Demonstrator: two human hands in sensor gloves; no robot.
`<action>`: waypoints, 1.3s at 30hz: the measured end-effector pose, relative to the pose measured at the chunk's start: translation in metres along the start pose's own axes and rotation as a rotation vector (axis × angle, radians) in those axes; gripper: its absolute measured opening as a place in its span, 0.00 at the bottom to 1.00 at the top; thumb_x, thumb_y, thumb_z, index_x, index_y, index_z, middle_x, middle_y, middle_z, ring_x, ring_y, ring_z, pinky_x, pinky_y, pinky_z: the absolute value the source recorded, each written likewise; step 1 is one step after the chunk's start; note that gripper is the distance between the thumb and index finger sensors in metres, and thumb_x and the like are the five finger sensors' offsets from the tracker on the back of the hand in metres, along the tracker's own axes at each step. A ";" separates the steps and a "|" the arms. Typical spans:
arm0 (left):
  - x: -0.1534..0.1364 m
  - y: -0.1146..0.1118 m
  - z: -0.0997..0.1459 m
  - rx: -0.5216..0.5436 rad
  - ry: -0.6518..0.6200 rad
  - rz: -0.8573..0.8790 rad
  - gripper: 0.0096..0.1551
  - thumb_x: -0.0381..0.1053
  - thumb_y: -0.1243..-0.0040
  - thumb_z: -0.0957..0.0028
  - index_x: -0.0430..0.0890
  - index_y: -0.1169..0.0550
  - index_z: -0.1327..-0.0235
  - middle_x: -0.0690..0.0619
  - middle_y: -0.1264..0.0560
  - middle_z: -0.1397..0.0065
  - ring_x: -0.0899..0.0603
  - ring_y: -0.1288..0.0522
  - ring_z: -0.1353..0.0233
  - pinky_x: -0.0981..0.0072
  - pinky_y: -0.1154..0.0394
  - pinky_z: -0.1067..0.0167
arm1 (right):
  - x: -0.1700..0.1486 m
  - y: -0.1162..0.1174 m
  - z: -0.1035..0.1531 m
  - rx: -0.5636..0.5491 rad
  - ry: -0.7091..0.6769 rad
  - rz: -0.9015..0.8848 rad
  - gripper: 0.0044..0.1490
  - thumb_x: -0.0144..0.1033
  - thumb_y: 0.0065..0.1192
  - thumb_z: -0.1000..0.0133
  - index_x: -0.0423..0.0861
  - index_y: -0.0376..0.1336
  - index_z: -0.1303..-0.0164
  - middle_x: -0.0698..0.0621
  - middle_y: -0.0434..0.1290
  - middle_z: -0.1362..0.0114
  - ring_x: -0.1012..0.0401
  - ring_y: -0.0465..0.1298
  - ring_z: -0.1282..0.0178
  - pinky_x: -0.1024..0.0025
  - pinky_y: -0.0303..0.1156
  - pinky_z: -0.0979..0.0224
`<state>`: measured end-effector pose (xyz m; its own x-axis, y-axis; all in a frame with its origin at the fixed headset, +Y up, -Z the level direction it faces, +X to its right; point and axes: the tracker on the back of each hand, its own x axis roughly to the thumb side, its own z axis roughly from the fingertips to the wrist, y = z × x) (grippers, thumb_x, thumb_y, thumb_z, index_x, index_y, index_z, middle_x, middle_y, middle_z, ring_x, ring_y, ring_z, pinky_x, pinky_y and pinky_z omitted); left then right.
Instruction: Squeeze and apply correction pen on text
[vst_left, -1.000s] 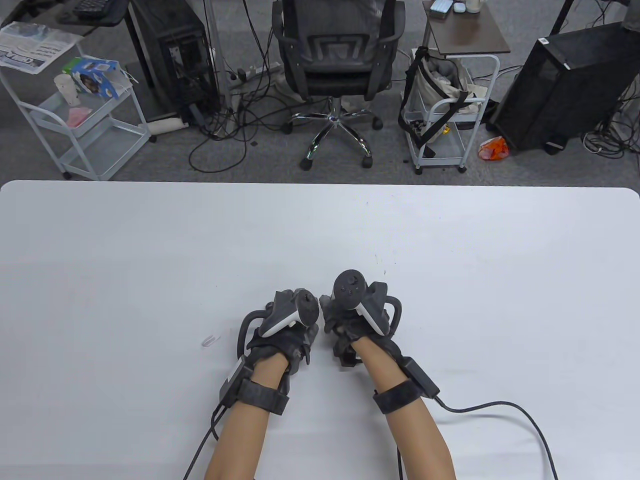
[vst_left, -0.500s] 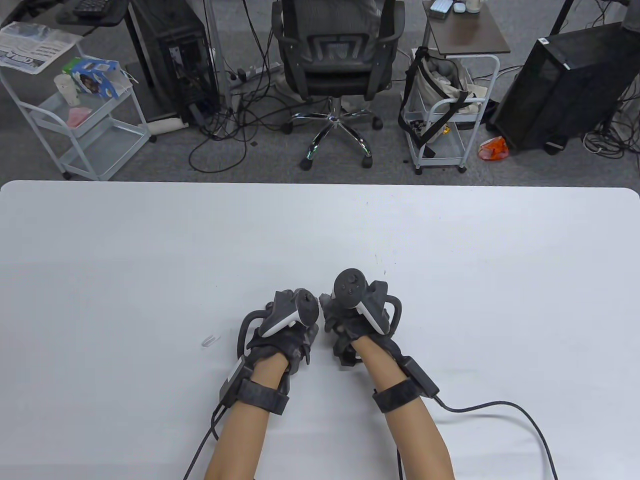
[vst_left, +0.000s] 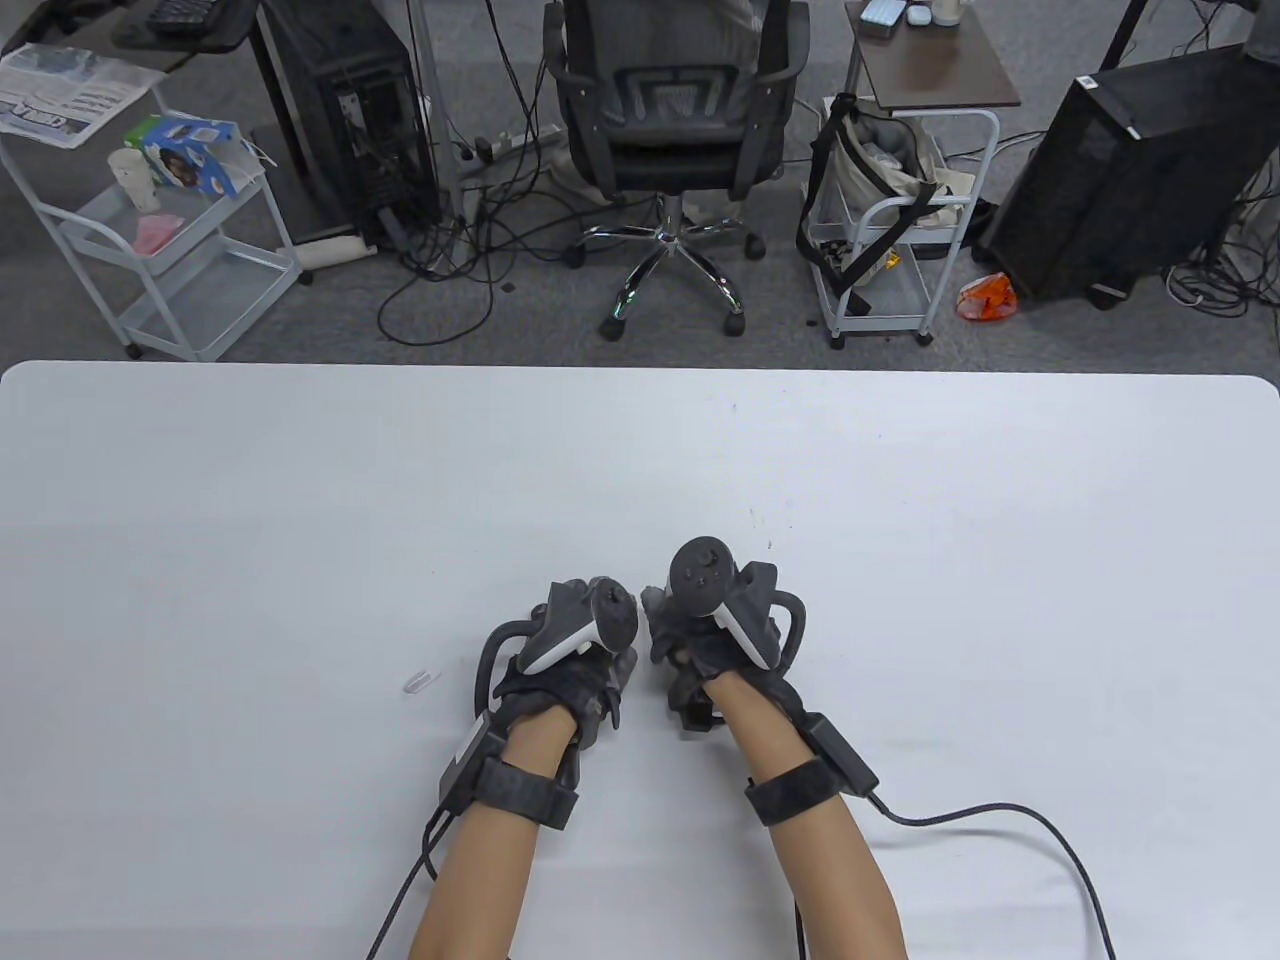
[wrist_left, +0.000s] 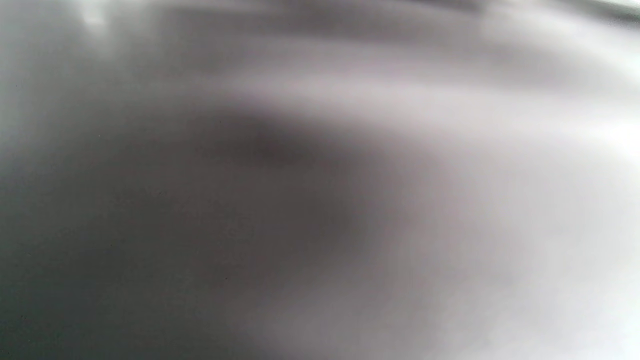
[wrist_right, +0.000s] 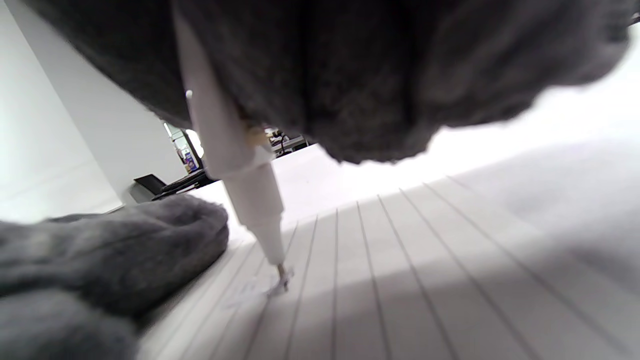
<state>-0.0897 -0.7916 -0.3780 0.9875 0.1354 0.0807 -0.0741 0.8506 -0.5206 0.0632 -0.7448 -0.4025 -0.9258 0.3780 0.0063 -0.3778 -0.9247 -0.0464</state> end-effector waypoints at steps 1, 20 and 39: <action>0.000 0.000 0.000 0.000 0.000 -0.001 0.36 0.65 0.61 0.48 0.66 0.56 0.28 0.63 0.64 0.15 0.49 0.63 0.14 0.51 0.59 0.19 | 0.000 0.000 0.000 0.006 -0.004 0.010 0.22 0.53 0.69 0.52 0.44 0.77 0.84 0.45 0.84 0.72 0.53 0.80 0.78 0.56 0.80 0.54; 0.000 0.000 0.000 -0.003 -0.002 0.004 0.36 0.65 0.61 0.48 0.66 0.56 0.29 0.64 0.65 0.15 0.49 0.64 0.14 0.51 0.59 0.19 | -0.004 0.001 0.002 -0.004 -0.008 -0.023 0.22 0.54 0.69 0.53 0.44 0.77 0.84 0.45 0.84 0.72 0.53 0.80 0.79 0.56 0.80 0.54; 0.000 0.000 -0.001 -0.004 -0.002 0.006 0.36 0.65 0.61 0.48 0.66 0.56 0.29 0.64 0.65 0.15 0.49 0.64 0.14 0.51 0.59 0.19 | 0.006 0.005 0.003 0.002 -0.005 -0.045 0.23 0.54 0.68 0.52 0.44 0.77 0.84 0.46 0.85 0.72 0.53 0.81 0.78 0.57 0.80 0.54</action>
<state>-0.0900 -0.7923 -0.3787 0.9867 0.1416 0.0798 -0.0793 0.8478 -0.5243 0.0554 -0.7474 -0.4002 -0.9078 0.4192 0.0135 -0.4194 -0.9067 -0.0445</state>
